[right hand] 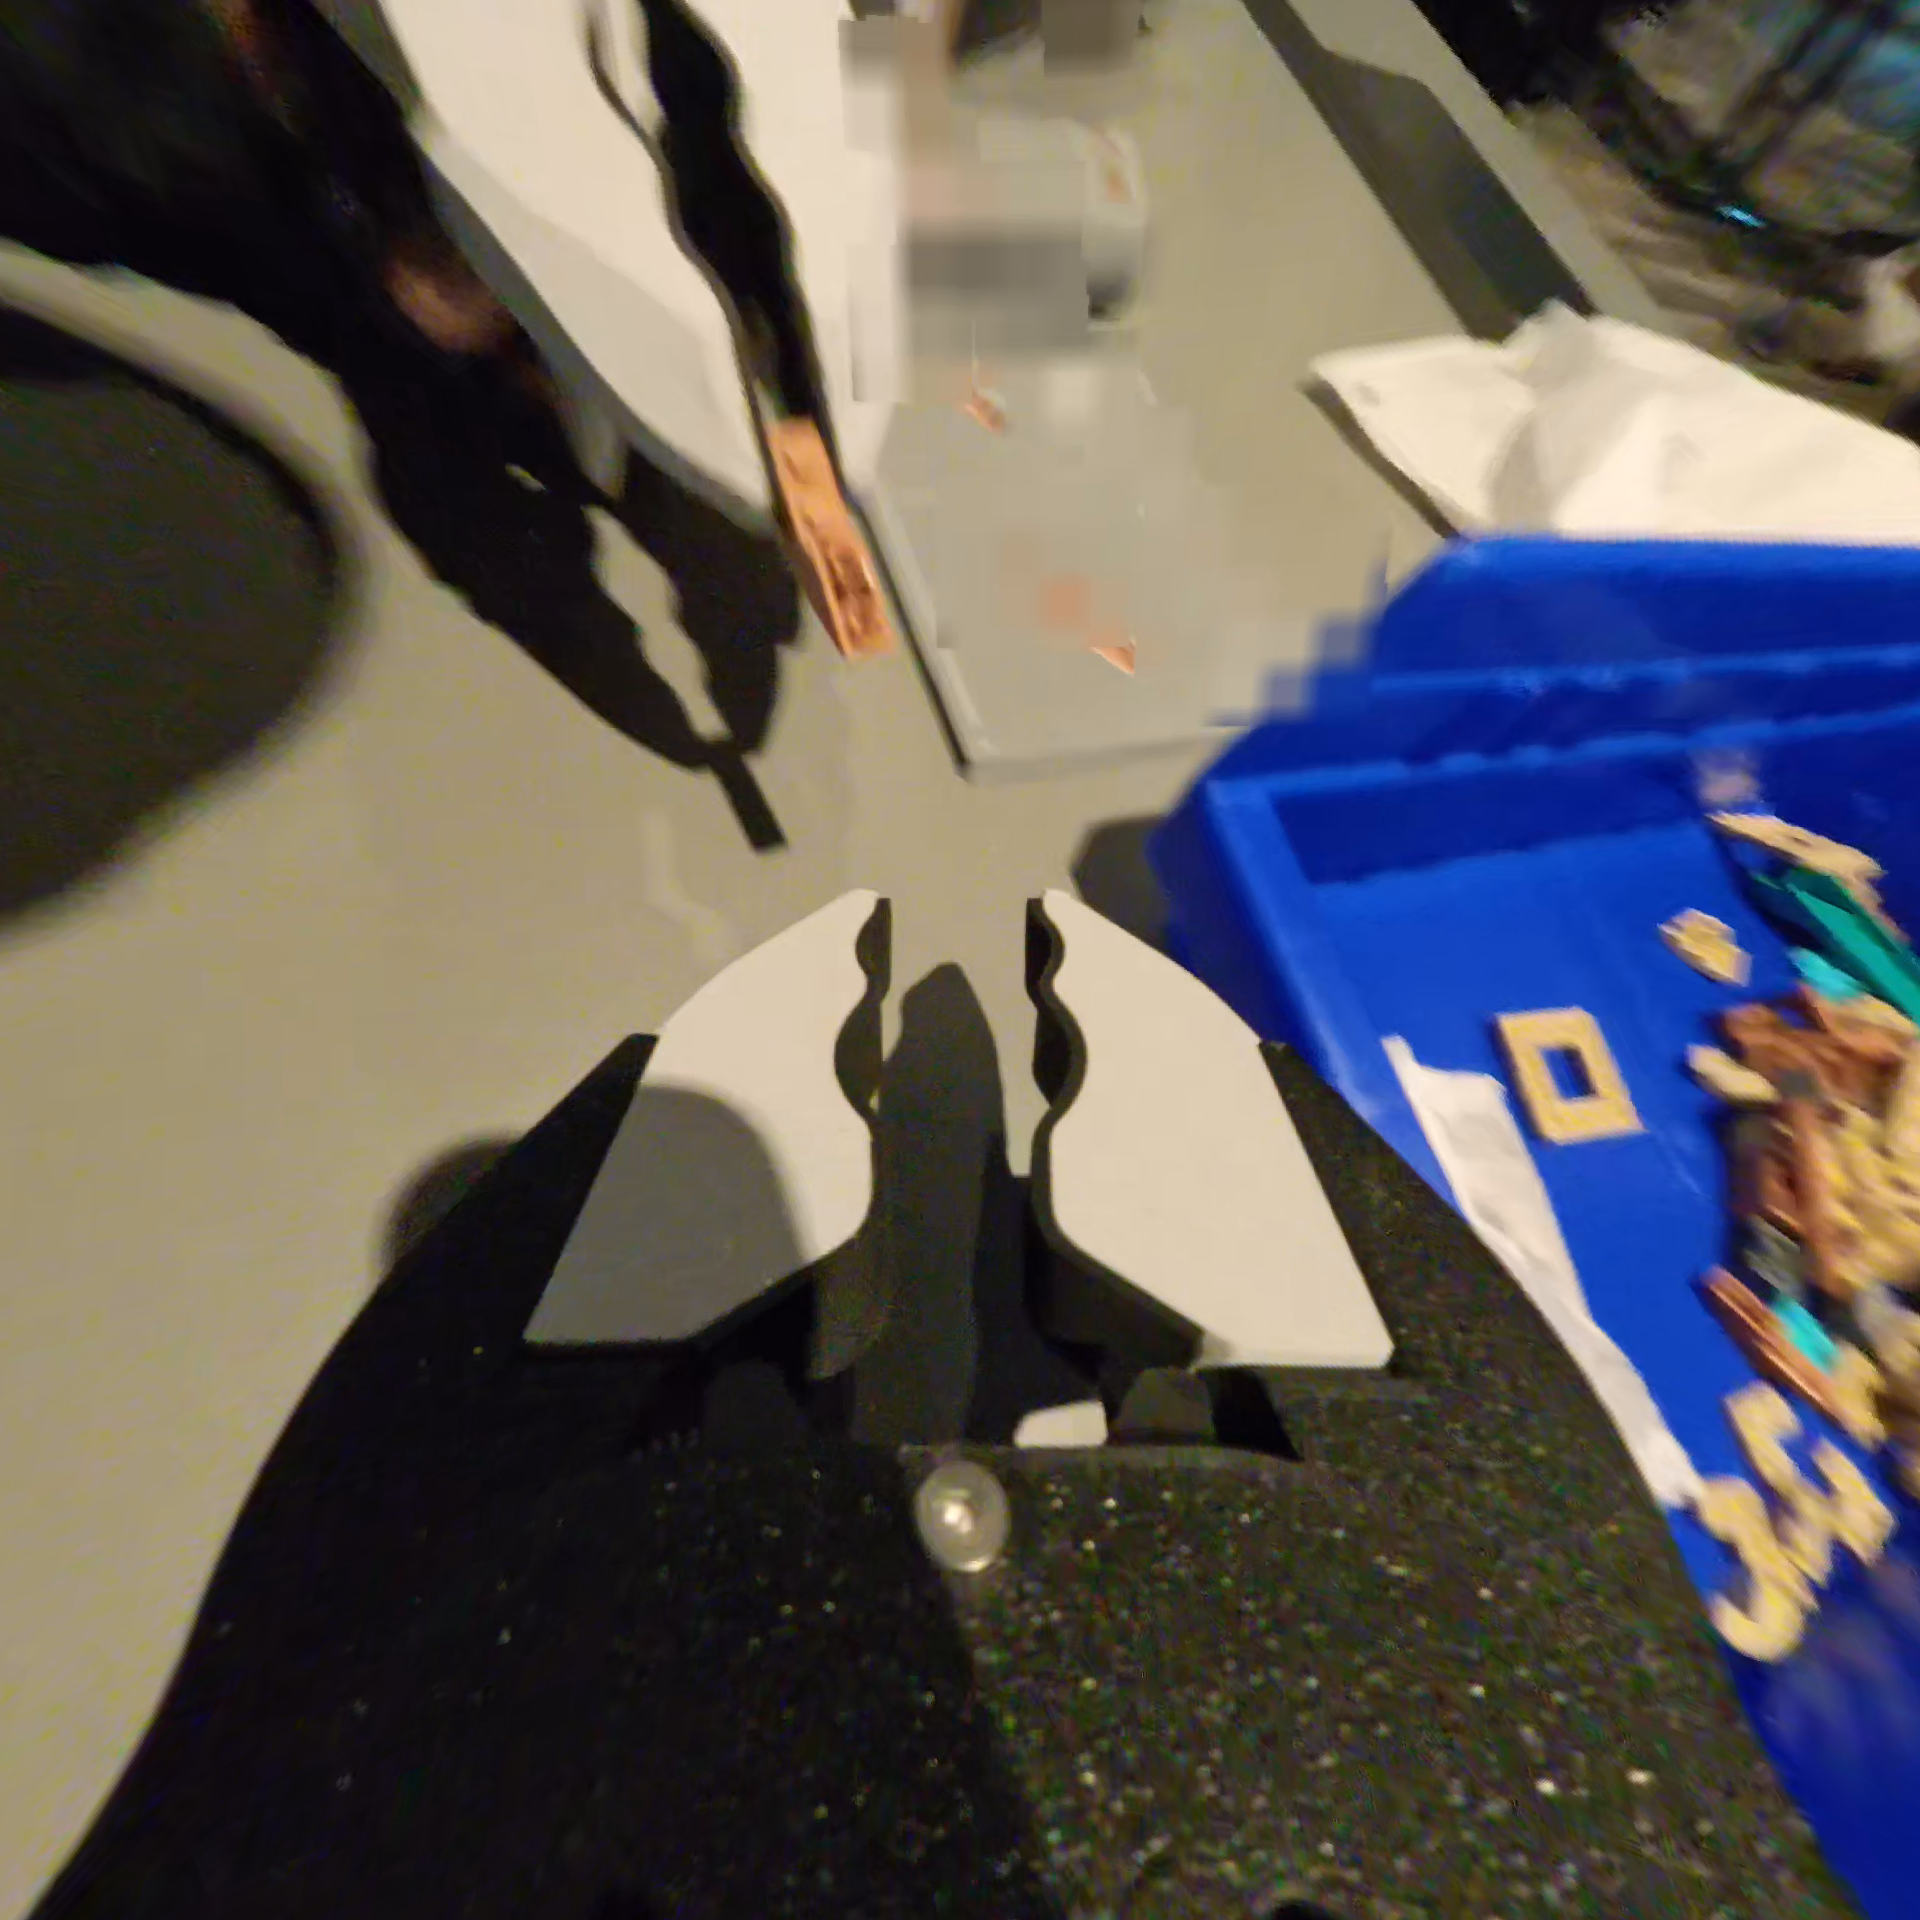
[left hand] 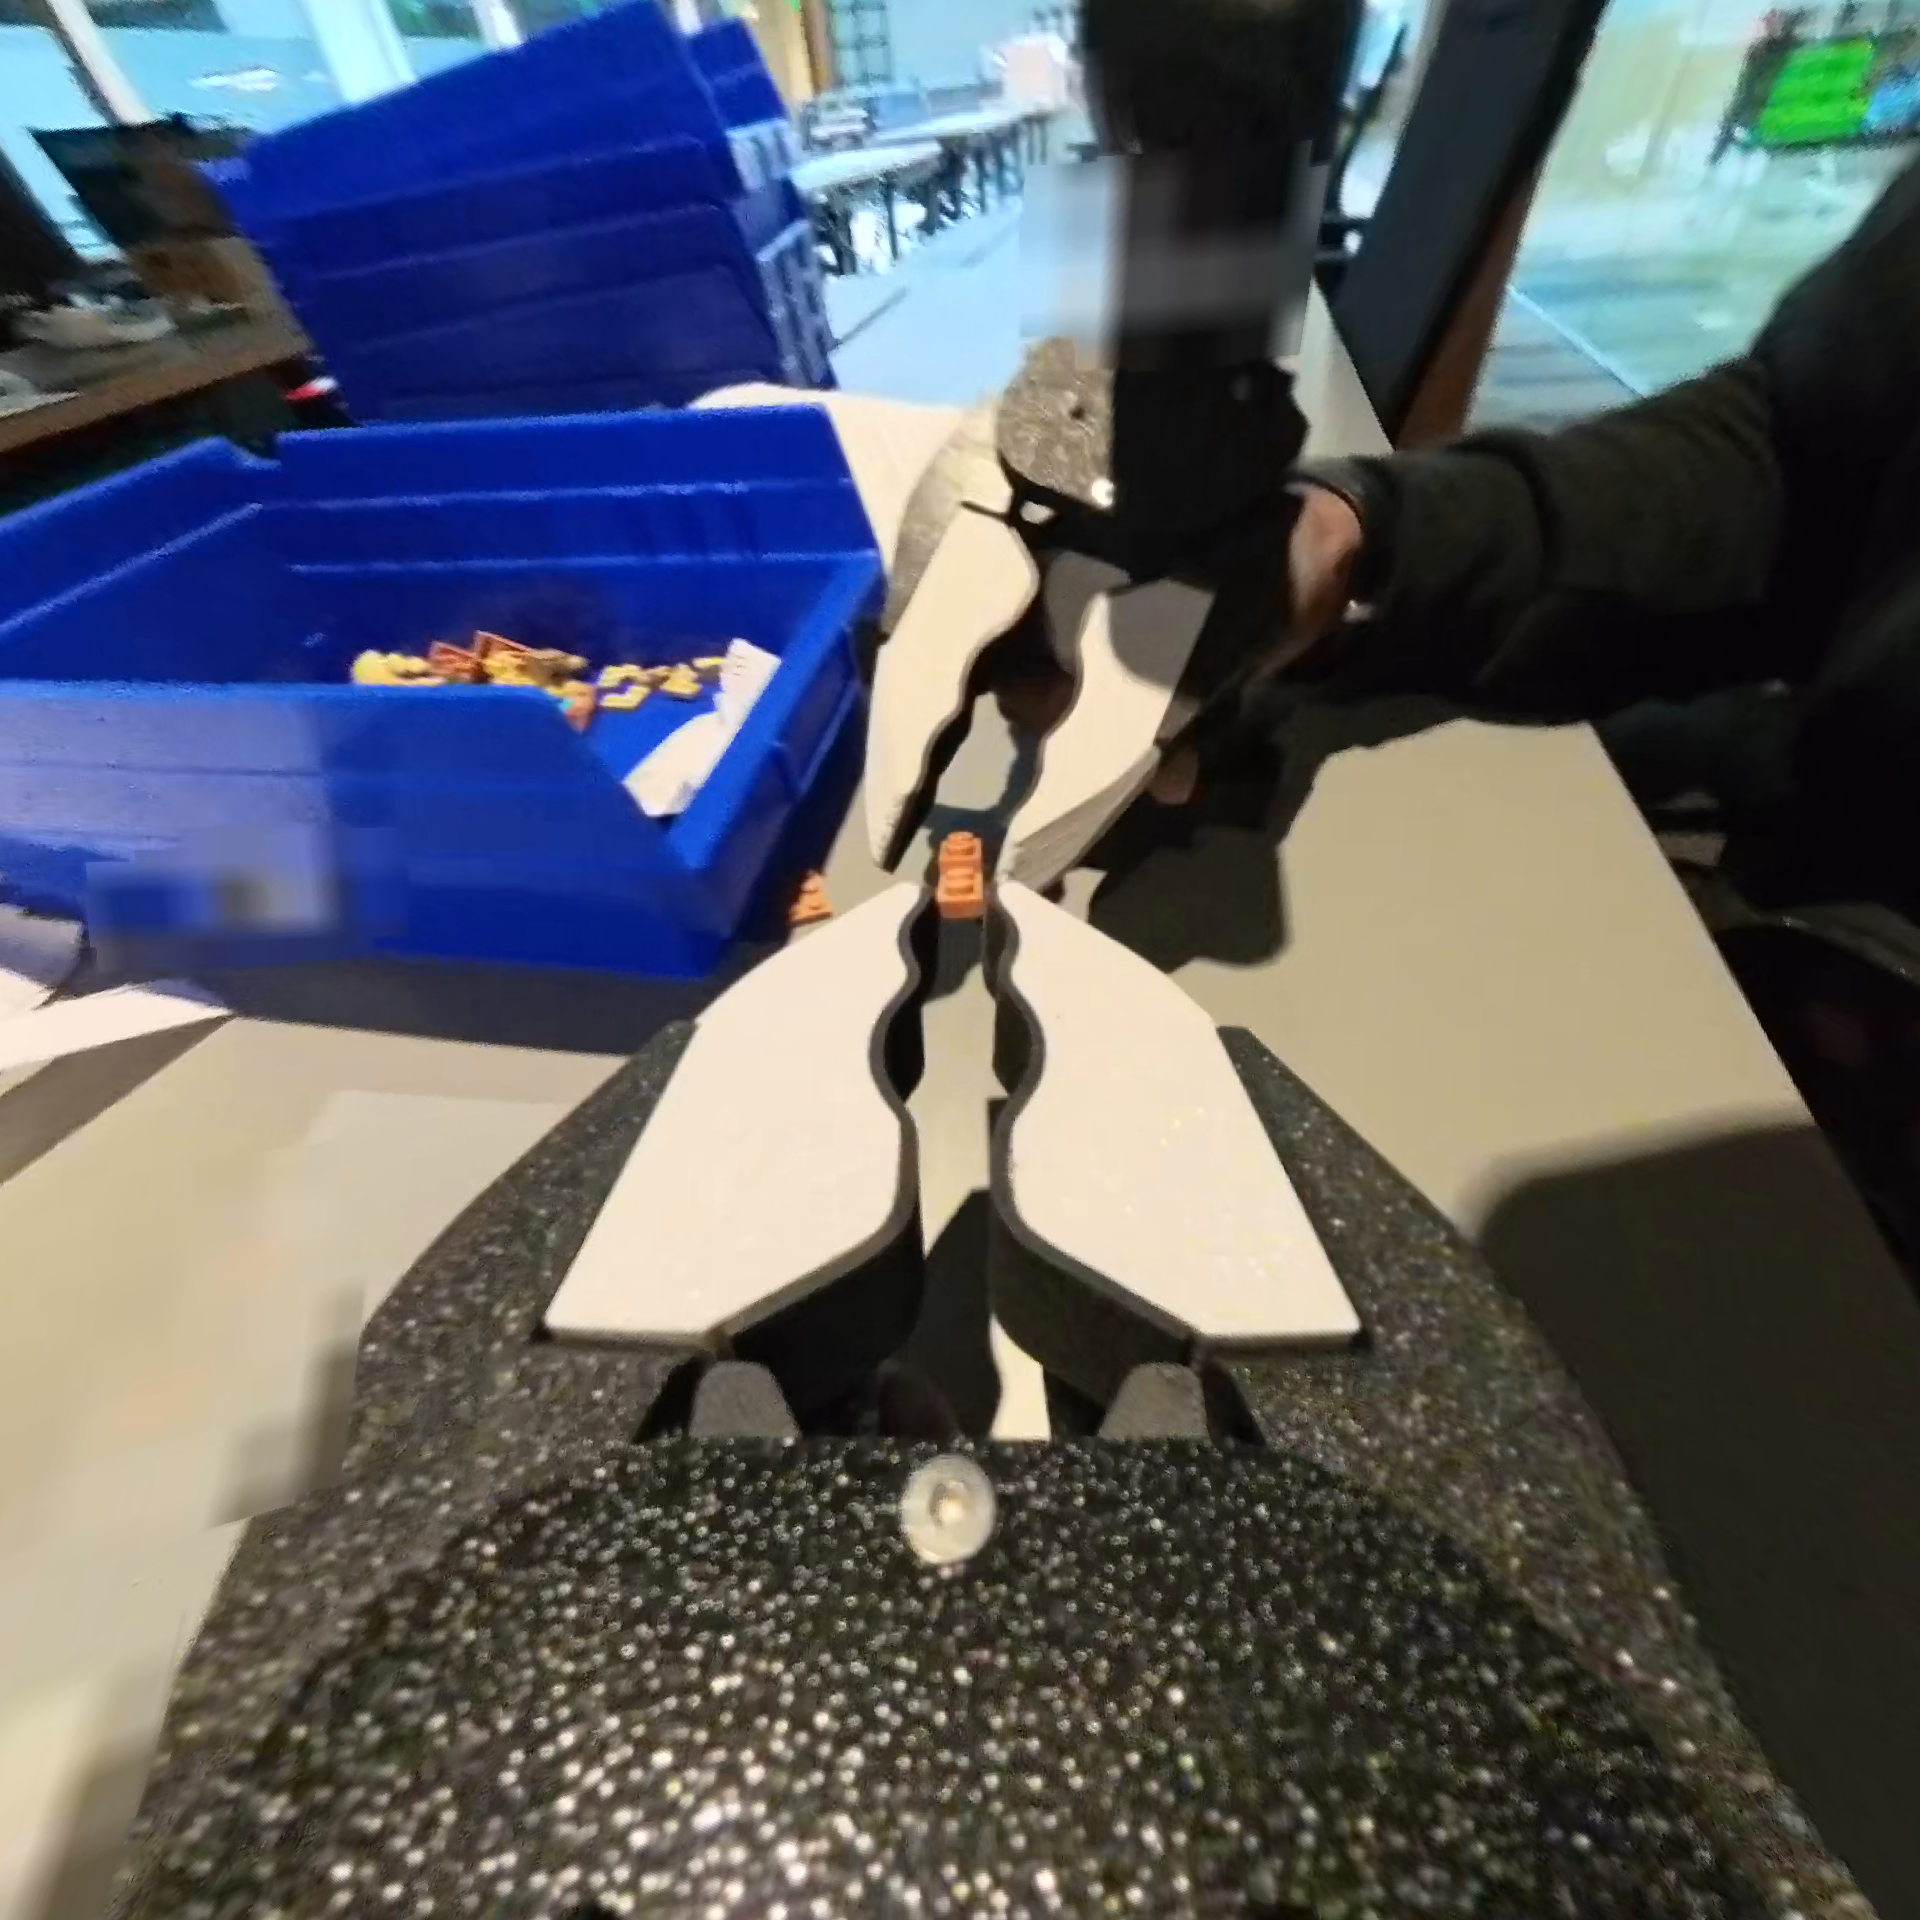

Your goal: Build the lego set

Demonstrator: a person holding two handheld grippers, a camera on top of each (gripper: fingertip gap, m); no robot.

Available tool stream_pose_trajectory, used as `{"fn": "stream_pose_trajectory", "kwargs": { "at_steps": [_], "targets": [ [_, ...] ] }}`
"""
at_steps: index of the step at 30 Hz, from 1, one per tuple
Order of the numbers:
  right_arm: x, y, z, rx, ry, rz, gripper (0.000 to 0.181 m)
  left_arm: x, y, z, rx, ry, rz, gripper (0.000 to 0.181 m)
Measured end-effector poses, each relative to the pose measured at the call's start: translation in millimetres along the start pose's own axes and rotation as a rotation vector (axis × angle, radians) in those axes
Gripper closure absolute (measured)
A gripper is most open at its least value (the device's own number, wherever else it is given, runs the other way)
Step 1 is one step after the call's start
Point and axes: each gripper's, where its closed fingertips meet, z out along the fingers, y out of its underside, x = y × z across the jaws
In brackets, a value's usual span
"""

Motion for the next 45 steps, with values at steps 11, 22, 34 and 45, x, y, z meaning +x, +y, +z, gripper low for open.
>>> {"fn": "stream_pose_trajectory", "kwargs": {
  "at_steps": [11,22,34,45],
  "targets": [
    [30.0,30.8,7.6,-0.146,0.105,0.189,0.155,-9.3,-0.7,0.9,0.003,-0.075,0.038,0.173],
    [21.2,38.7,15.1,-0.226,0.032,0.212,0.166,-22.8,-23.2,-4.9,0.181,-0.195,0.1,0.174],
    [12.5,19.0,4.1,-0.066,0.153,-0.063,0.162,-25.1,-36.9,-35.7,0.354,-0.351,0.165,0.174],
    [23.2,30.4,3.4,-0.155,0.177,0.133,0.155,-26.4,-38.9,-30.3,0.303,-0.389,0.136,0.174]
  ]
}}
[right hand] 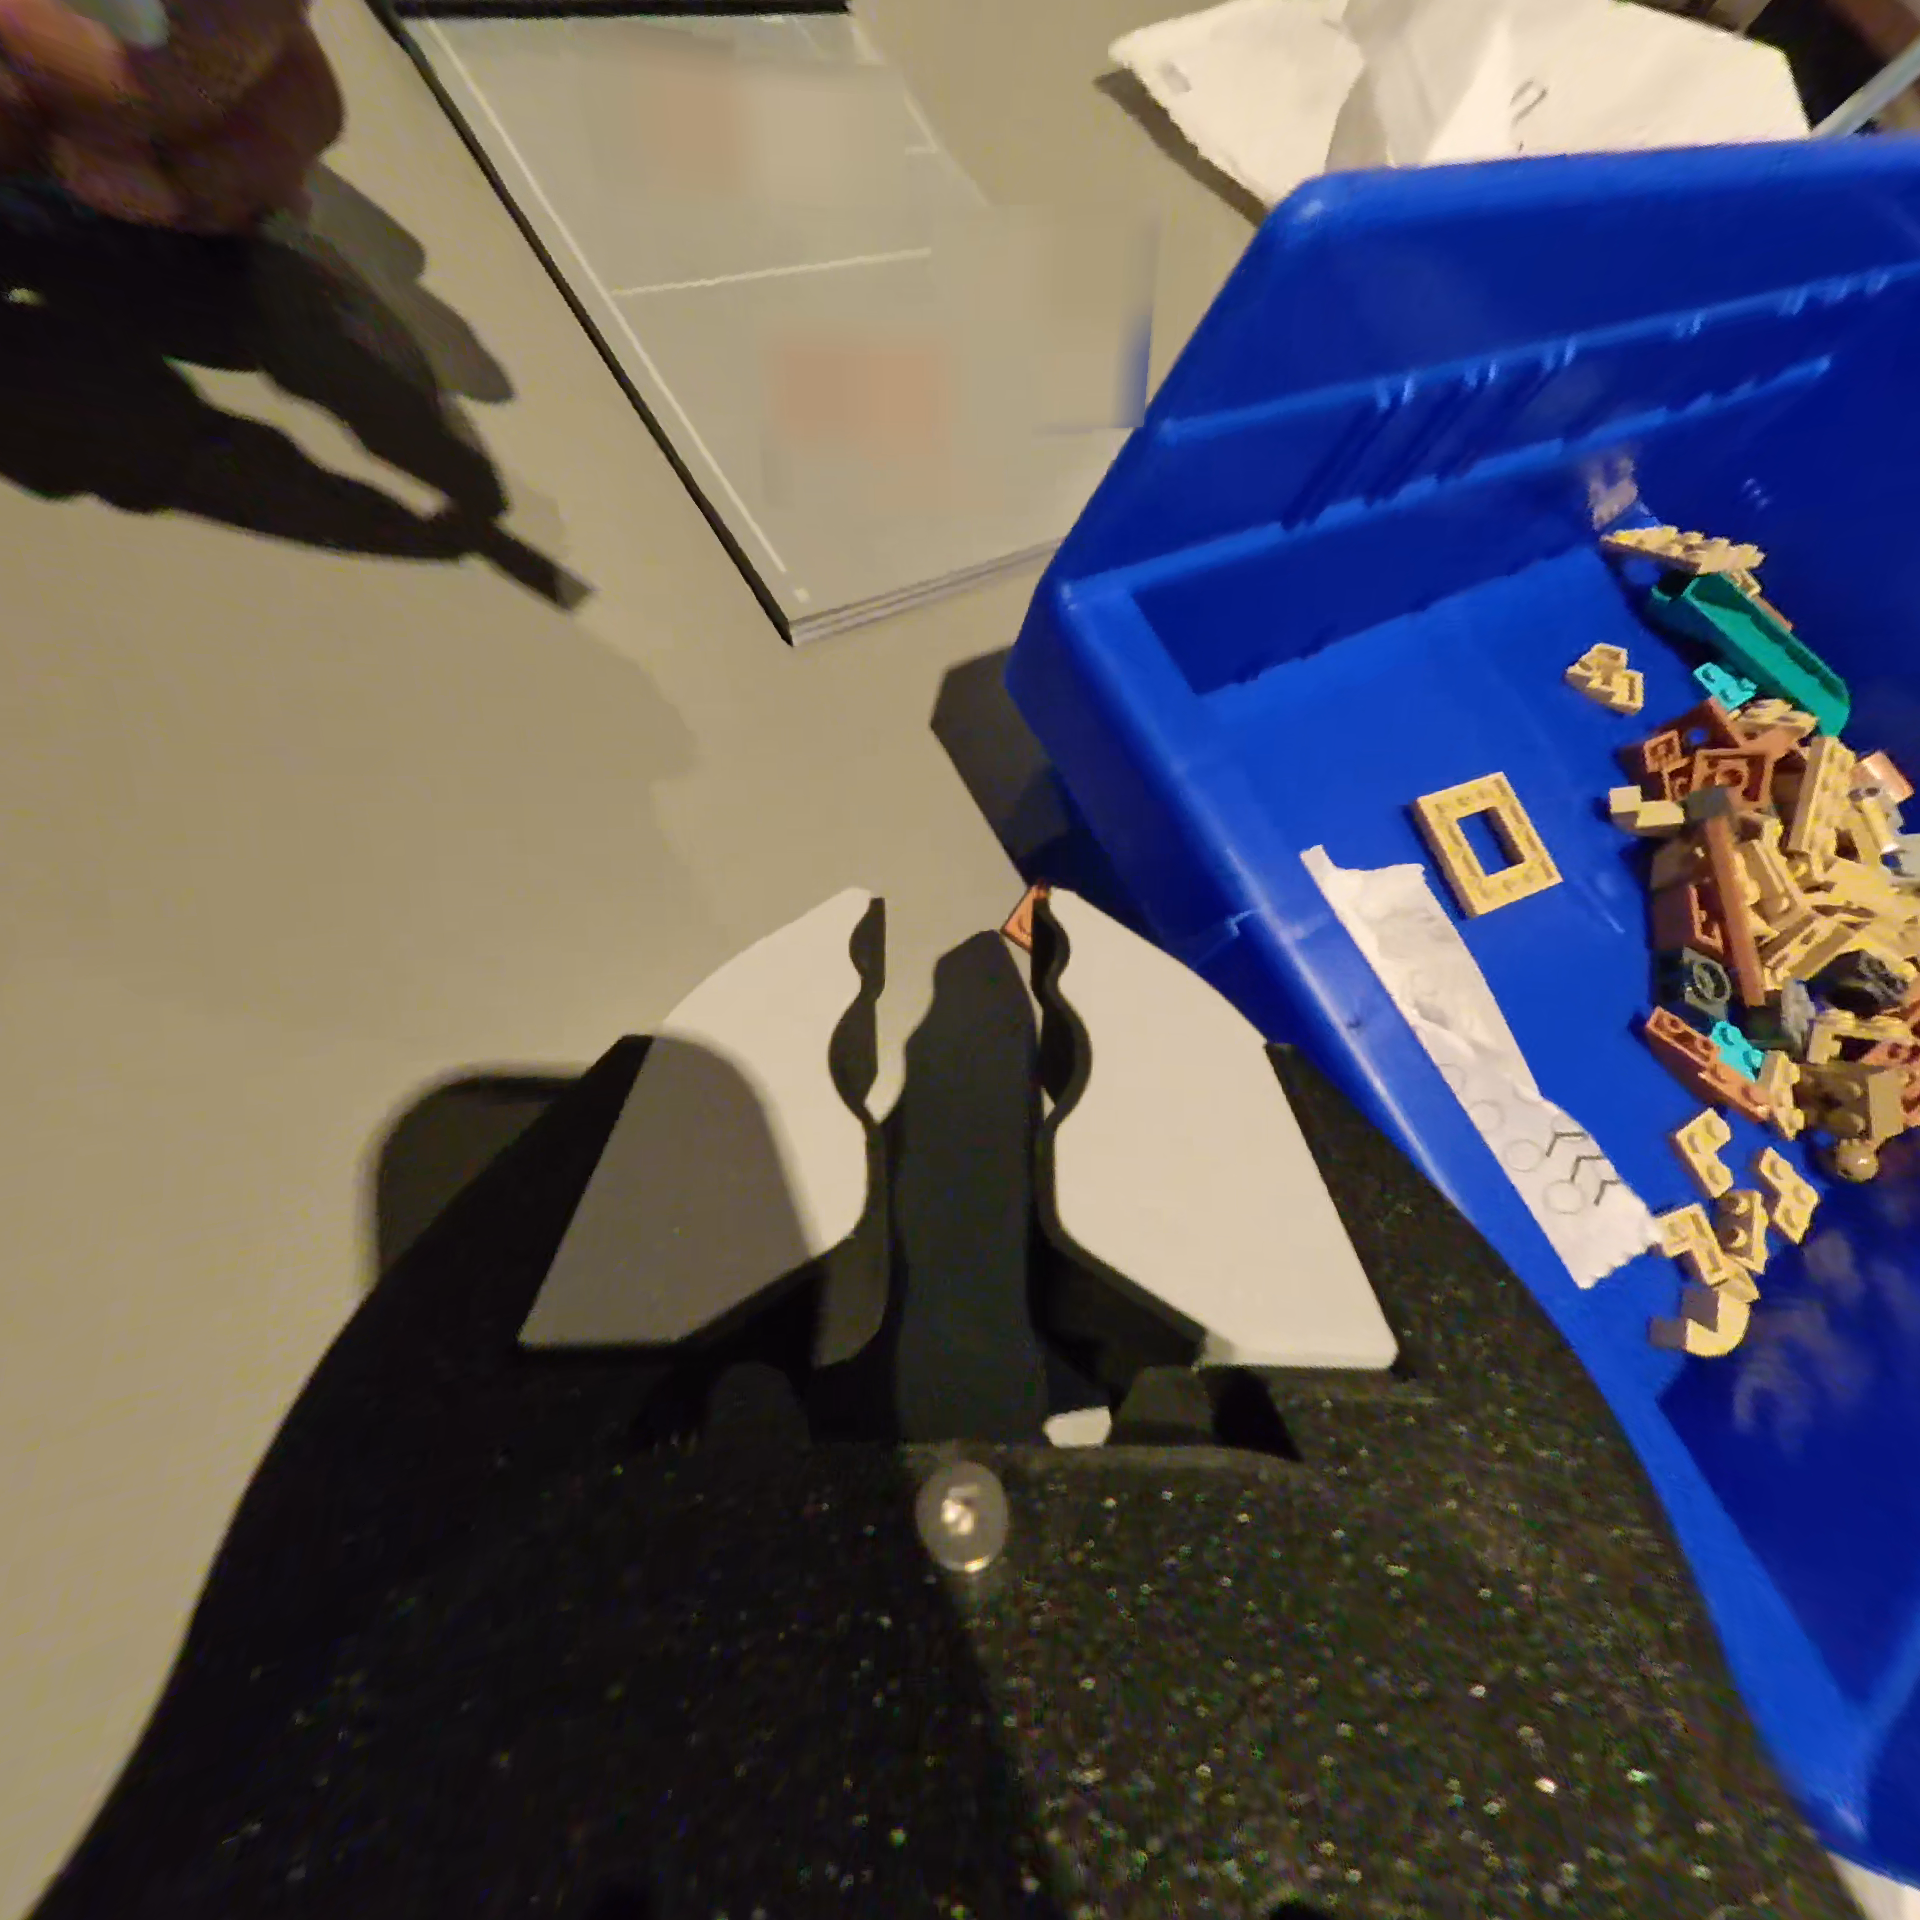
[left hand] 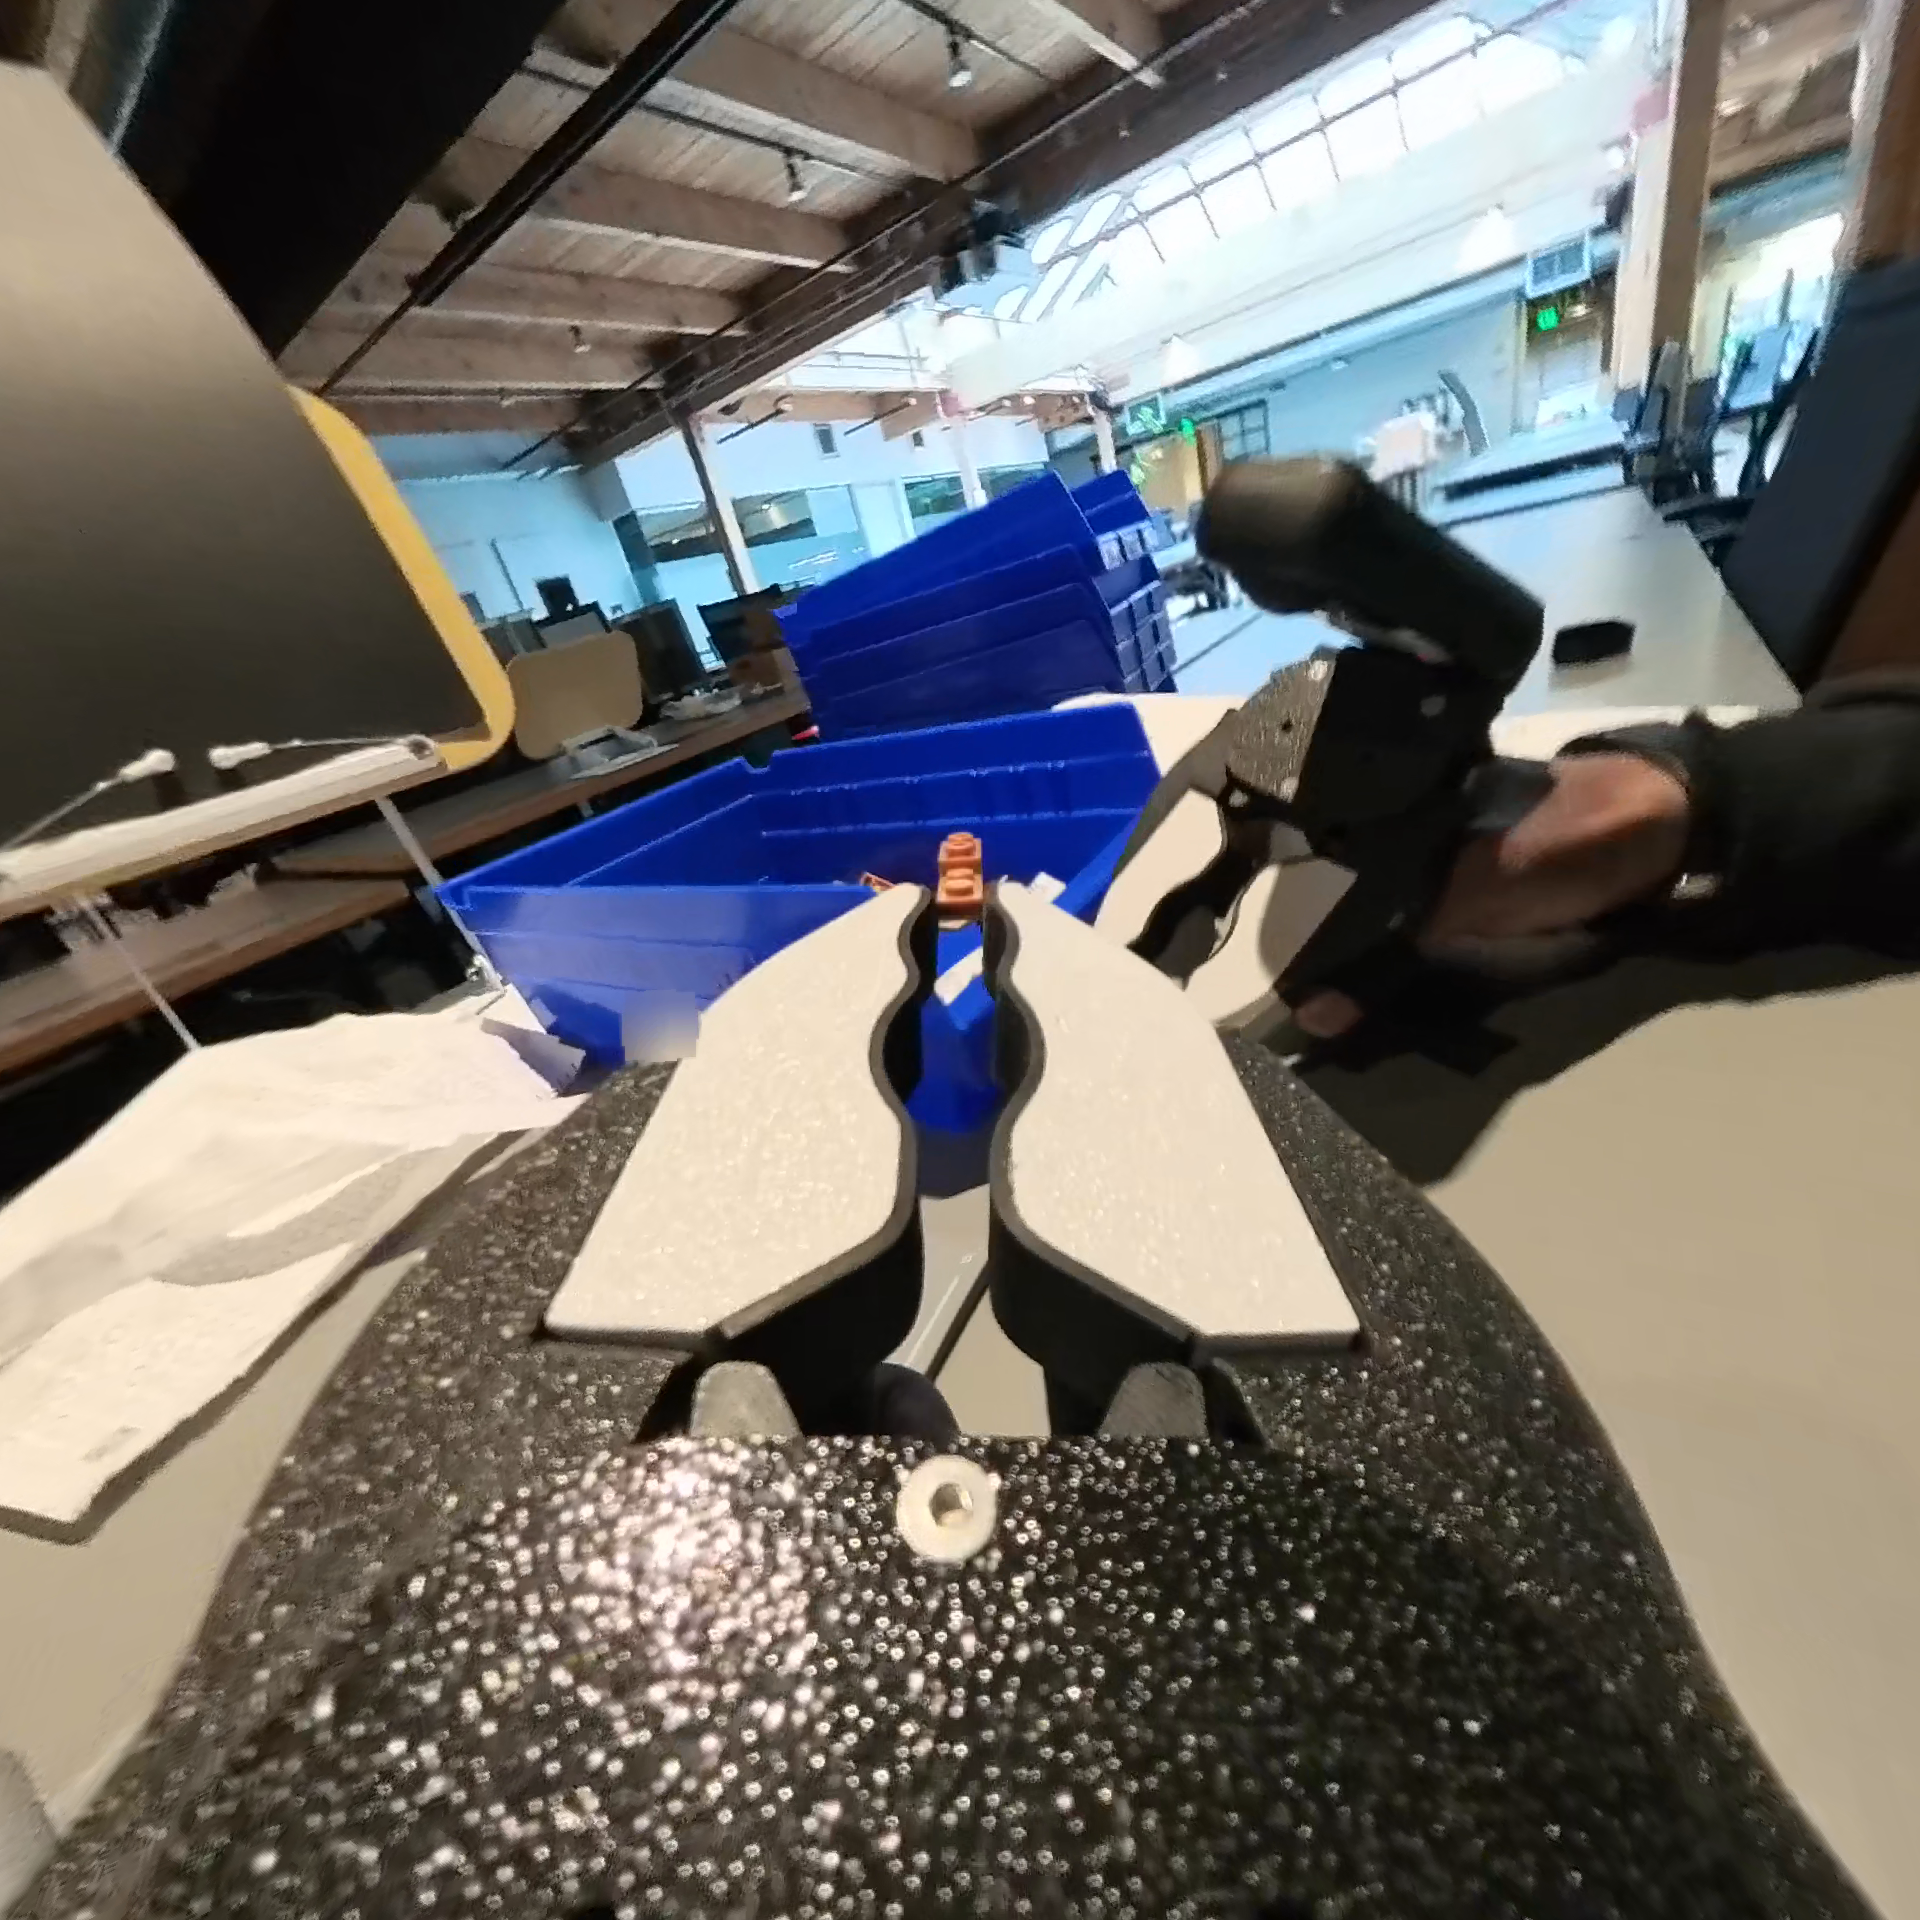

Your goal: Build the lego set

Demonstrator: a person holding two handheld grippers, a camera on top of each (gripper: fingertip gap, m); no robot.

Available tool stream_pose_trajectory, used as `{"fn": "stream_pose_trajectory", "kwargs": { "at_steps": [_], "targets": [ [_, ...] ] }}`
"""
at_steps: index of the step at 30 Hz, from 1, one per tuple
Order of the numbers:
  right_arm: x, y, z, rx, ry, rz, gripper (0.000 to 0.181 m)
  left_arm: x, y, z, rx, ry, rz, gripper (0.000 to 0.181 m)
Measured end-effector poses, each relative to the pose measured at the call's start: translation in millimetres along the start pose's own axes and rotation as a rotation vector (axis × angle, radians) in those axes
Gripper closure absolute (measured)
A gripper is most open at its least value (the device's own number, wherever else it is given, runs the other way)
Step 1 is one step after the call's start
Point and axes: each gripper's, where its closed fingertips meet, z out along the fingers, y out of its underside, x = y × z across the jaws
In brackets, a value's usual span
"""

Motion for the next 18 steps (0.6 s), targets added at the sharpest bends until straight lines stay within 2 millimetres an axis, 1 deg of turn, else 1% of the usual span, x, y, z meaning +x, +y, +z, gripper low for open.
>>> {"fn": "stream_pose_trajectory", "kwargs": {
  "at_steps": [4,8,11,14,17,18],
  "targets": [
    [2.3,0.4,3.1,-0.019,0.045,-0.029,0.155,7.5,-9.1,-5.9,-0.016,-0.036,0.013,0.174],
    [4.3,-0.2,7.0,-0.032,0.06,-0.033,0.156,25.1,-18.8,-18.2,-0.023,-0.064,0.034,0.174],
    [9.4,1.3,9.3,-0.05,0.07,0.0,0.156,41.4,-23.9,-28.0,-0.011,-0.068,0.042,0.174],
    [11.6,3.3,10.9,-0.071,0.069,0.026,0.16,54.8,-32.4,-36.1,0.023,-0.069,0.069,0.174],
    [10.0,7.9,13.6,-0.116,0.012,0.105,0.166,70.2,-33.1,-36.2,0.032,-0.016,0.059,0.174],
    [8.4,10.0,14.1,-0.132,-0.018,0.143,0.168,72.6,-32.0,-35.3,0.027,-0.012,0.064,0.174]
  ]
}}
